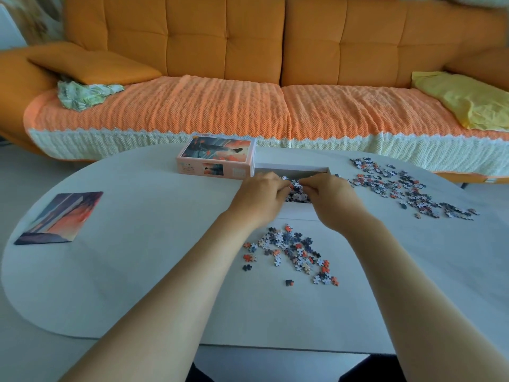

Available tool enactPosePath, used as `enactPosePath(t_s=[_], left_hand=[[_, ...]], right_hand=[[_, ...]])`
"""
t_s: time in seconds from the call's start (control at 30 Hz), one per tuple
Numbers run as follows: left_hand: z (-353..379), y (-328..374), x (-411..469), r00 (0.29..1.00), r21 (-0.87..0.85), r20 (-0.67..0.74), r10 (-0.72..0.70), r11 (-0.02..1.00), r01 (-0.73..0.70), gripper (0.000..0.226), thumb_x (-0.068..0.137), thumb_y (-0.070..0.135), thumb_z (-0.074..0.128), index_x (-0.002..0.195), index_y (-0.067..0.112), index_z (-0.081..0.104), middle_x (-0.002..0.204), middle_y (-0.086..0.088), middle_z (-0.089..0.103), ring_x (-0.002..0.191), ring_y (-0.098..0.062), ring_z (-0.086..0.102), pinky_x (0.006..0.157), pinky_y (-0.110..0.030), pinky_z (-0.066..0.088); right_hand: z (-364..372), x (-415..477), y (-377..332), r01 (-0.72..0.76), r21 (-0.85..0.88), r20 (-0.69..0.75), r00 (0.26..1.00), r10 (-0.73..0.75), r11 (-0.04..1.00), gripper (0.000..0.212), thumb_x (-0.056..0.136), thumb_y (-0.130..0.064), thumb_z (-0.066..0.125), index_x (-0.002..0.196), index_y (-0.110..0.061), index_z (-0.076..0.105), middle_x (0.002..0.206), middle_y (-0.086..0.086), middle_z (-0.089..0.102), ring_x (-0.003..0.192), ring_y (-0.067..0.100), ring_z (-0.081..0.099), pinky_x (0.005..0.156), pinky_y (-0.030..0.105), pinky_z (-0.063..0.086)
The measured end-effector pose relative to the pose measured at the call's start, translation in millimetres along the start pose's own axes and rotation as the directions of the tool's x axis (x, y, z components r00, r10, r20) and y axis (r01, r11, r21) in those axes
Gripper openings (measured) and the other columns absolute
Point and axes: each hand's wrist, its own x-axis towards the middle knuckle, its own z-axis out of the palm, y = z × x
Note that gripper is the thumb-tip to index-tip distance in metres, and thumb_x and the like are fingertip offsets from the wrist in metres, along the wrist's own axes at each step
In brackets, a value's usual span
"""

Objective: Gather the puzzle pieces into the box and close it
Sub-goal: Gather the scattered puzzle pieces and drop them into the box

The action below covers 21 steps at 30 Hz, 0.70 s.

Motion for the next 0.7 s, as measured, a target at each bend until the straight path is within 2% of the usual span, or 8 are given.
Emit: enactPosePath(t_s=[0.17, 0.27, 0.3, 0.4, 0.47, 0.53, 0.6, 0.7], left_hand=[[-2, -3, -8, 0.998, 0.079, -0.038, 0.041, 0.996, -0.038, 0.03, 0.099, 0.025, 0.044, 0.119, 0.022, 0.067, 0.11, 0.003, 0.058, 0.109, -0.019, 0.05, 0.095, -0.04, 0.035], [-7, -3, -13, 0.997, 0.085, 0.048, 0.061, 0.994, -0.065, 0.03, 0.099, 0.026, 0.042, 0.112, 0.024, 0.07, 0.107, 0.004, 0.062, 0.105, -0.019, 0.053, 0.092, -0.037, 0.033], [-9, -3, -15, 0.996, 0.075, 0.053, 0.076, 0.994, -0.08, 0.029, 0.099, 0.027, 0.045, 0.115, 0.025, 0.069, 0.11, 0.005, 0.063, 0.107, -0.018, 0.053, 0.094, -0.036, 0.033], [-12, -3, -24, 0.994, 0.027, -0.017, 0.111, 0.994, -0.11, 0.029, 0.096, 0.026, 0.054, 0.122, 0.022, 0.065, 0.119, 0.006, 0.06, 0.114, -0.016, 0.049, 0.1, -0.034, 0.034], [-16, -4, -32, 0.987, 0.026, -0.09, 0.136, 0.991, -0.134, 0.024, 0.093, 0.023, 0.058, 0.114, 0.019, 0.068, 0.112, 0.006, 0.059, 0.11, -0.017, 0.051, 0.097, -0.035, 0.038], [-22, -3, -41, 0.977, 0.008, -0.142, 0.157, 0.988, -0.157, 0.016, 0.091, 0.02, 0.06, 0.103, 0.019, 0.069, 0.102, 0.007, 0.058, 0.099, -0.014, 0.053, 0.086, -0.032, 0.043], [-30, 1, -51, 0.986, -0.039, -0.109, 0.126, 0.991, -0.13, 0.012, 0.091, 0.019, 0.058, 0.098, 0.022, 0.068, 0.096, 0.012, 0.055, 0.086, -0.006, 0.05, 0.073, -0.025, 0.042], [-42, 4, -68, 0.987, -0.023, 0.158, -0.032, 0.999, 0.036, 0.014, 0.091, 0.025, 0.055, 0.101, 0.031, 0.062, 0.1, 0.016, 0.053, 0.079, -0.005, 0.05, 0.068, -0.025, 0.04]], right_hand=[[0, -10, -7, 0.124, 0.094, 0.062, 0.99, -0.13, 0.988, 0.028, 0.099, -0.021, 0.046, 0.113, -0.023, 0.07, 0.1, 0.003, 0.067, 0.088, 0.023, 0.06, 0.079, 0.038, 0.051], [4, -17, -6, 0.117, 0.042, 0.185, 0.975, -0.123, 0.992, 0.031, 0.1, -0.027, 0.045, 0.123, -0.025, 0.066, 0.128, -0.004, 0.063, 0.119, 0.018, 0.056, 0.102, 0.032, 0.043], [3, -18, -5, 0.115, 0.028, 0.185, 0.976, -0.118, 0.993, 0.032, 0.101, -0.027, 0.045, 0.126, -0.026, 0.064, 0.134, -0.007, 0.059, 0.124, 0.016, 0.052, 0.103, 0.029, 0.04], [0, -22, -1, 0.178, 0.059, 0.034, 0.983, -0.18, 0.982, 0.032, 0.097, -0.016, 0.05, 0.121, -0.026, 0.068, 0.132, -0.007, 0.061, 0.119, 0.016, 0.056, 0.099, 0.03, 0.045], [-4, -25, -2, 0.257, 0.045, -0.092, 0.963, -0.252, 0.965, 0.03, 0.092, -0.006, 0.055, 0.11, -0.021, 0.073, 0.115, -0.002, 0.069, 0.105, 0.019, 0.061, 0.092, 0.034, 0.051], [-7, -31, -7, 0.3, 0.075, -0.142, 0.947, -0.288, 0.951, 0.027, 0.089, -0.004, 0.056, 0.102, -0.019, 0.075, 0.097, -0.005, 0.068, 0.085, 0.01, 0.058, 0.079, 0.029, 0.052], [-10, -40, -16, 0.284, 0.128, -0.056, 0.959, -0.279, 0.95, 0.026, 0.09, -0.009, 0.056, 0.101, -0.023, 0.075, 0.092, -0.012, 0.064, 0.074, -0.002, 0.056, 0.073, 0.02, 0.051], [0, -54, -22, 0.229, 0.094, 0.182, 0.953, -0.243, 0.969, 0.029, 0.093, -0.016, 0.053, 0.113, -0.028, 0.07, 0.113, -0.011, 0.064, 0.095, 0.006, 0.061, 0.087, 0.025, 0.05]])
